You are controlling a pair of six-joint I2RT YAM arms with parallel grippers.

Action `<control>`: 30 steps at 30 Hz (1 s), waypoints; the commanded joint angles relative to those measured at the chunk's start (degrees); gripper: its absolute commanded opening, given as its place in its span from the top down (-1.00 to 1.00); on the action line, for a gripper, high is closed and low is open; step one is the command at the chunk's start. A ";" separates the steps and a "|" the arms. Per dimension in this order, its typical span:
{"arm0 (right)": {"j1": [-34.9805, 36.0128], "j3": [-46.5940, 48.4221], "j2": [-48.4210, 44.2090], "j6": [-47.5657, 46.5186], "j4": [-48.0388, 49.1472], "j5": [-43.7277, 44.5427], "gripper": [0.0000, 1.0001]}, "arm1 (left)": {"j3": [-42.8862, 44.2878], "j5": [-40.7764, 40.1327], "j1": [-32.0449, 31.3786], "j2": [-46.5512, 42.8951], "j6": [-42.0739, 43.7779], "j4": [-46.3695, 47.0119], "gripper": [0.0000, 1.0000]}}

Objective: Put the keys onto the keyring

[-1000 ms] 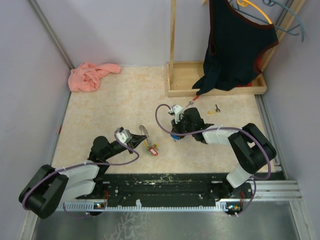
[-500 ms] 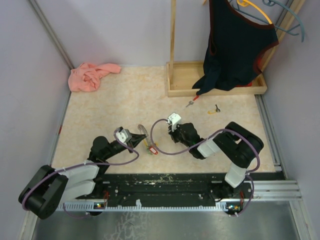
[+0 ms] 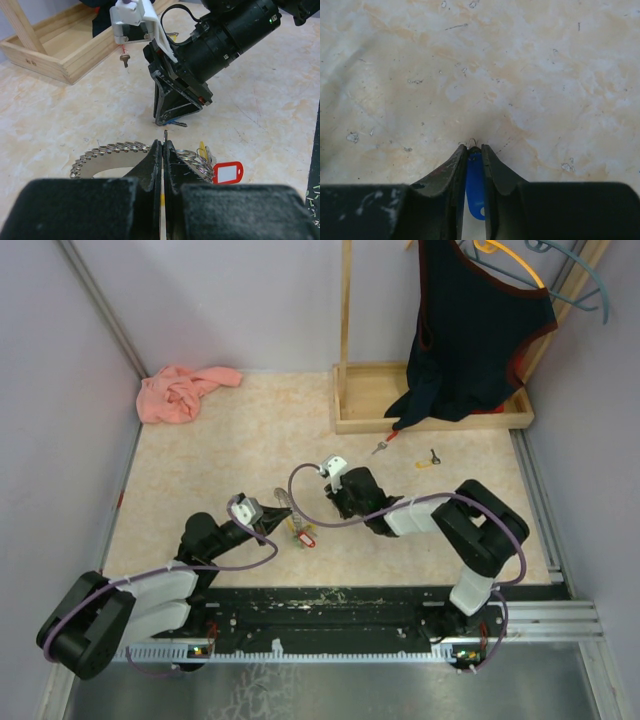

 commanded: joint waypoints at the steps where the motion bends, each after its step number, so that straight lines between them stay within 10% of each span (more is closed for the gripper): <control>1: 0.24 5.48 -2.59 0.38 -14.08 -2.42 0.56 | 0.35 -0.11 -0.01 -1.19 0.07 2.25 0.98; 14: -2.22 29.86 3.37 -0.44 -47.26 -4.18 0.24 | 0.27 -0.41 0.07 -2.93 0.42 0.93 0.98; 30: -9.23 44.78 15.13 -6.30 -61.77 -19.34 0.26 | 0.79 0.30 0.07 -2.10 0.39 0.66 0.98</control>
